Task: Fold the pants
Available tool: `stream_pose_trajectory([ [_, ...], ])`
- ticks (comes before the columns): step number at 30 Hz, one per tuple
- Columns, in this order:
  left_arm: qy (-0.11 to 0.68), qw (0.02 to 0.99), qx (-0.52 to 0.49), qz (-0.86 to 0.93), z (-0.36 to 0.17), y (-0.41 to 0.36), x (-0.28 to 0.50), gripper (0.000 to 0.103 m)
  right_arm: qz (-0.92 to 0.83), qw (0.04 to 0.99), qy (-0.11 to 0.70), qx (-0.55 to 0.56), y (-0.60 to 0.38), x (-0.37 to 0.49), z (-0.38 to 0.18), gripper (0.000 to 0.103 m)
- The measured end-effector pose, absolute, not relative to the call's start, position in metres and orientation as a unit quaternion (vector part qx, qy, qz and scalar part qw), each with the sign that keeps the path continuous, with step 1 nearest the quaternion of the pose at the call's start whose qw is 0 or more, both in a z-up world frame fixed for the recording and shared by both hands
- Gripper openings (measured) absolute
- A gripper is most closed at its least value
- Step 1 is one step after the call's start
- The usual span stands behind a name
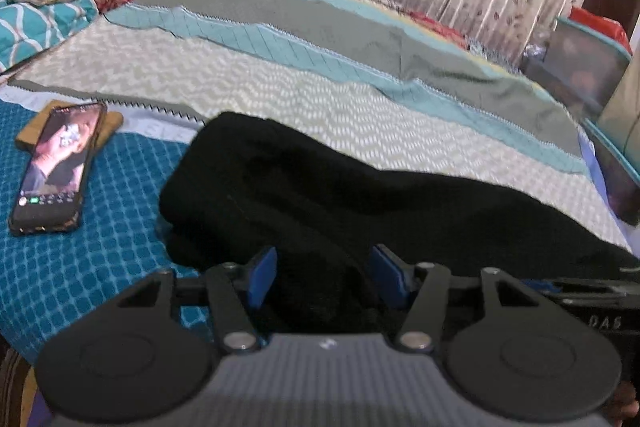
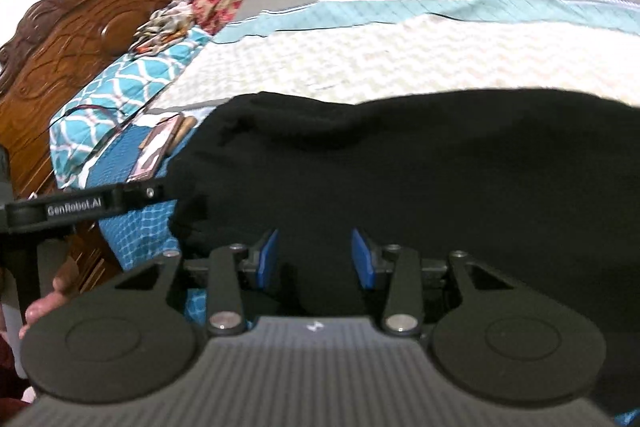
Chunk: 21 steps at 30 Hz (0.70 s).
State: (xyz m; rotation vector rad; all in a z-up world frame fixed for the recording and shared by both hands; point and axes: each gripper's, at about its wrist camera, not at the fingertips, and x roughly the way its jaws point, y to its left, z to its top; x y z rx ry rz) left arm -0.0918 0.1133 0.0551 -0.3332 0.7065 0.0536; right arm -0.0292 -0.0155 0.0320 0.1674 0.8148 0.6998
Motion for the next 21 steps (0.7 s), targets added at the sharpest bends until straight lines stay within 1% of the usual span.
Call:
stream_pose_trajectory([
  [12, 0.366, 0.917, -0.152, 0.051, 0.044, 0.116, -0.082, 0.056, 0.340, 0.855, 0.371, 0.124, -0.036, -0.029, 0.035, 0.044],
  [14, 0.390, 0.908, -0.133, 0.072, 0.030, 0.118, -0.077, 0.055, 0.356, 0.847, 0.378, 0.117, -0.030, -0.030, 0.032, 0.044],
  [15, 0.406, 0.903, -0.125, 0.070, 0.022, 0.118, -0.073, 0.055, 0.365, 0.838, 0.392, 0.106, -0.023, -0.030, 0.027, 0.044],
  [16, 0.405, 0.904, -0.120, 0.069, 0.018, 0.117, -0.074, 0.055, 0.372, 0.828, 0.409, 0.094, -0.016, -0.030, 0.021, 0.044],
  [18, 0.399, 0.908, -0.106, 0.069, 0.026, 0.110, -0.079, 0.054, 0.368, 0.810, 0.452, 0.068, -0.002, -0.029, 0.003, 0.044],
  [21, 0.382, 0.912, -0.145, 0.032, 0.046, 0.113, -0.088, 0.054, 0.378, 0.818, 0.428, 0.072, -0.009, -0.032, 0.012, 0.044],
])
